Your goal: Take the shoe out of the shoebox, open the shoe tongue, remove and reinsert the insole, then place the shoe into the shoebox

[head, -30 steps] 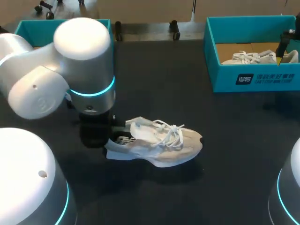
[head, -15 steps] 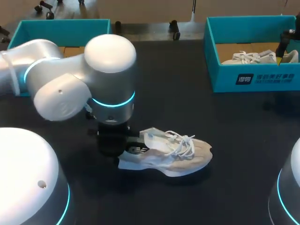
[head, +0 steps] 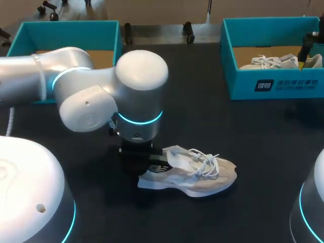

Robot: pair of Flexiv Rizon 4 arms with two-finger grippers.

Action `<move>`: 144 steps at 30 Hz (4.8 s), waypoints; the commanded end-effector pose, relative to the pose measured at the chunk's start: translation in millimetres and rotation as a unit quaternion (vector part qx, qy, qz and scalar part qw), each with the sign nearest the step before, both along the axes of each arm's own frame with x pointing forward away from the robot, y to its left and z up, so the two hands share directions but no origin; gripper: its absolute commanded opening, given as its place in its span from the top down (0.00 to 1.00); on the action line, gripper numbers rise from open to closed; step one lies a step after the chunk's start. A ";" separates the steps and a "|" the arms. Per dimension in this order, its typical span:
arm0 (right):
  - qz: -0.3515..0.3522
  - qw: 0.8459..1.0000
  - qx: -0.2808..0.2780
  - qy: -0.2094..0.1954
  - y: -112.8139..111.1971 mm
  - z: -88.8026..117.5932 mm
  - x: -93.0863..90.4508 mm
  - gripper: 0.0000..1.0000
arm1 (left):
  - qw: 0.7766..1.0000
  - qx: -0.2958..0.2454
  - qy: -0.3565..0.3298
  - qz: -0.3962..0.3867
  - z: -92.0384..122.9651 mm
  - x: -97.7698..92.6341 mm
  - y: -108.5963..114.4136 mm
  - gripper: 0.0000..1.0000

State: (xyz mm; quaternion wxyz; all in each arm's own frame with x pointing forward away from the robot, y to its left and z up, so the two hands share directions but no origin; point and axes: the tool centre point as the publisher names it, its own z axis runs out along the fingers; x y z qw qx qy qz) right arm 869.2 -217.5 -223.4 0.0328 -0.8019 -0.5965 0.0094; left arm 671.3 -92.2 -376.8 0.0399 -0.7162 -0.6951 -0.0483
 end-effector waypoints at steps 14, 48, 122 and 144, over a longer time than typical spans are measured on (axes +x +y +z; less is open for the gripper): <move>-0.001 1.000 0.000 -0.001 0.3 -0.2 -1.1 0.00 | 1.000 -0.007 -0.011 -0.006 -17.4 6.9 -18.1 1.00; -0.001 1.000 0.000 -0.001 0.3 -0.2 -1.1 0.00 | 0.964 -0.219 0.055 0.139 119.7 -4.1 22.9 0.00; -0.001 1.000 0.000 -0.001 0.3 -0.2 -1.1 0.00 | 0.668 -0.338 0.391 0.536 33.4 -4.8 144.2 0.00; -0.001 1.000 0.000 -0.001 0.3 -0.2 -1.1 0.00 | 0.584 -0.389 0.435 0.565 14.8 10.8 162.8 0.00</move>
